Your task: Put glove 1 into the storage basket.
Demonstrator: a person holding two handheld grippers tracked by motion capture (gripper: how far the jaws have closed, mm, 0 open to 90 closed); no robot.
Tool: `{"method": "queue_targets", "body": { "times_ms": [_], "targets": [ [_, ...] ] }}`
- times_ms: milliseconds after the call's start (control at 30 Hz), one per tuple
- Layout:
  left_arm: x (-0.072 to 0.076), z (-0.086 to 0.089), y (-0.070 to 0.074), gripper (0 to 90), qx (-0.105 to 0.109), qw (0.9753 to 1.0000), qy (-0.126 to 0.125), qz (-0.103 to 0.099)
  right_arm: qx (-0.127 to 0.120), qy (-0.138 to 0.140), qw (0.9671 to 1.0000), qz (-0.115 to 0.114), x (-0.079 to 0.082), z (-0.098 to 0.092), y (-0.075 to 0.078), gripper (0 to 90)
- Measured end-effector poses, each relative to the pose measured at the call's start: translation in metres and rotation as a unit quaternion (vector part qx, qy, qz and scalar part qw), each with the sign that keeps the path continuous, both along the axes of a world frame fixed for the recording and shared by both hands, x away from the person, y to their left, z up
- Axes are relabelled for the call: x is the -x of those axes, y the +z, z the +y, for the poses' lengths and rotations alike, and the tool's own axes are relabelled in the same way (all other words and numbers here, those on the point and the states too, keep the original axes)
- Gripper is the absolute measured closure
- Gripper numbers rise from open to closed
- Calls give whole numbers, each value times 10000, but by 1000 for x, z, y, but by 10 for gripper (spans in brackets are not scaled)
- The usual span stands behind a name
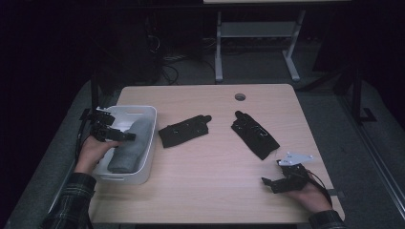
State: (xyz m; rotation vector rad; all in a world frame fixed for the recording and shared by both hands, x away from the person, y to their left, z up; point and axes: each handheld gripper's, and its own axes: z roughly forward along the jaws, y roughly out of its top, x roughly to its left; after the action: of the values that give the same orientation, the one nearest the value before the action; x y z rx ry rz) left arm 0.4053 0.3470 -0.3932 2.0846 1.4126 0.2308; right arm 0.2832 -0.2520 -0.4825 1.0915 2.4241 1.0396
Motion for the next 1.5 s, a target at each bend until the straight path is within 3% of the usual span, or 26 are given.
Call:
{"method": "queue_targets", "body": {
  "times_ms": [233,433,733,767,800,867,1000,1167,1300,1433,1500],
  "targets": [
    [7,-20,21,145,373,9983,-264,-358,-1,7,10000,-1,0,0,0,74],
    [12,-51,31,145,502,9950,-616,-606,0,8,10000,-2,0,0,0,74],
    [26,-103,39,145,708,9862,-1190,-905,1,-8,10000,-3,0,0,0,74],
    [29,-116,39,145,727,9842,-1331,-919,-4,-22,10000,-1,0,1,0,74],
    [29,-116,39,146,727,9842,-1331,-919,-4,-22,10000,-1,0,1,0,74],
    [33,-128,39,146,724,9819,-1485,-932,-3,-33,10000,1,1,1,0,74],
    [44,-154,37,148,792,9773,-1704,-976,-4,-38,10000,2,1,1,0,74],
    [58,-183,27,148,703,9706,-2084,-979,-4,-46,10000,6,1,1,0,74],
    [66,-198,15,148,688,9683,-2218,-917,-2,-44,10000,4,1,1,0,74],
    [72,-206,-1,148,531,9666,-2349,-881,-5,-46,10000,7,1,1,0,74],
    [76,-208,-11,147,432,9645,-2440,-918,-3,-49,10000,7,1,1,0,74]
  ]
}}
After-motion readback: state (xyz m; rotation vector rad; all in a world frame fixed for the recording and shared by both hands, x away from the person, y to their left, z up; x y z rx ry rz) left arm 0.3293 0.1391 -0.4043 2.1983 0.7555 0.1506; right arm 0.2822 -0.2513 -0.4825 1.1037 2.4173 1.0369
